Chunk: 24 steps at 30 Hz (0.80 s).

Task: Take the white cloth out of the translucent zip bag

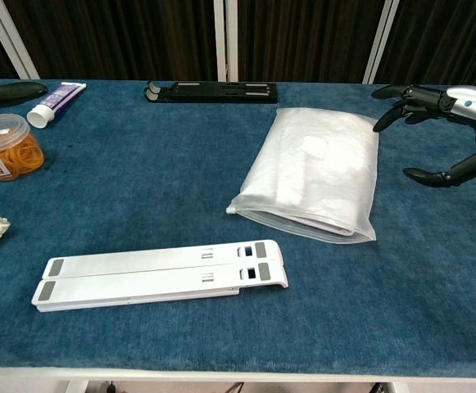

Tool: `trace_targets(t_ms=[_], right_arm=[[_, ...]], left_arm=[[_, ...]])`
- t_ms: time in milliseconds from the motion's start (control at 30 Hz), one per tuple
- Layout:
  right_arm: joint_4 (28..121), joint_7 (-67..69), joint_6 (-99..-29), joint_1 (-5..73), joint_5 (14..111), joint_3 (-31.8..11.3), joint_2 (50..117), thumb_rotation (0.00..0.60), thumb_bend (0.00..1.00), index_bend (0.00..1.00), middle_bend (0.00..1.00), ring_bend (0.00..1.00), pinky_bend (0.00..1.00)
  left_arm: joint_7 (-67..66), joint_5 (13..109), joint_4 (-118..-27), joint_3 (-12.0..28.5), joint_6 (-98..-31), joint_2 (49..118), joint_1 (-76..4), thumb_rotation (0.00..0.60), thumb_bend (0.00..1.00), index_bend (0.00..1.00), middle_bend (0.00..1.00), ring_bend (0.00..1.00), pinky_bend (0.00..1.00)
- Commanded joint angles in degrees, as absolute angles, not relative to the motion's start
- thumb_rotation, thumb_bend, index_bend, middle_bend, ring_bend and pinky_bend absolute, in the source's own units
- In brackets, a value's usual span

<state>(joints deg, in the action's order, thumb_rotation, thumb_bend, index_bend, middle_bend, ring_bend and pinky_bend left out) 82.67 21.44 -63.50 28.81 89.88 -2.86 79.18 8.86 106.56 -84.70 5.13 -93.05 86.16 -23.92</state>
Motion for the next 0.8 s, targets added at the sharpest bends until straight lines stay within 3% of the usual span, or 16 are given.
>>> trace_targets(t_ms=[33, 300, 433, 533, 800], right_arm=[[81.3, 23.3, -64.8, 28.9, 91.2, -2.5, 79.9, 0.6, 0.33, 0.06, 0.23, 0.02, 0.14], [80.7, 22.8, -63.6, 29.3, 89.0, -3.1, 77.7, 0.6, 0.33, 0.07, 0.23, 0.02, 0.14], [81.6, 18.9, -55.1, 31.7, 79.5, -6.5, 74.4, 0.6, 0.35, 0.02, 0.22, 0.02, 0.14], [81.3, 15.6, -47.7, 34.5, 71.8, -8.6, 73.3, 0.6, 0.45, 0.0, 0.2, 0.02, 0.14], [73.9, 6.8, -37.3, 41.3, 59.3, -10.5, 78.7, 0.6, 0.55, 0.0, 0.19, 0.01, 0.13]], left_arm=[[8.6, 106.3, -85.1, 5.0, -92.6, 86.1, -24.2, 0.6, 0.15, 0.17, 0.13, 0.06, 0.16], [7.3, 105.3, -85.9, 4.3, -91.7, 85.3, -24.1, 0.6, 0.15, 0.17, 0.13, 0.06, 0.16], [6.0, 103.2, -86.6, 3.2, -90.2, 83.8, -23.0, 0.6, 0.15, 0.17, 0.13, 0.06, 0.16], [6.0, 102.1, -86.4, 2.8, -90.4, 83.6, -22.1, 0.6, 0.15, 0.17, 0.13, 0.06, 0.16], [6.5, 100.4, -84.0, 2.3, -90.8, 84.1, -20.7, 0.6, 0.15, 0.17, 0.13, 0.06, 0.15]])
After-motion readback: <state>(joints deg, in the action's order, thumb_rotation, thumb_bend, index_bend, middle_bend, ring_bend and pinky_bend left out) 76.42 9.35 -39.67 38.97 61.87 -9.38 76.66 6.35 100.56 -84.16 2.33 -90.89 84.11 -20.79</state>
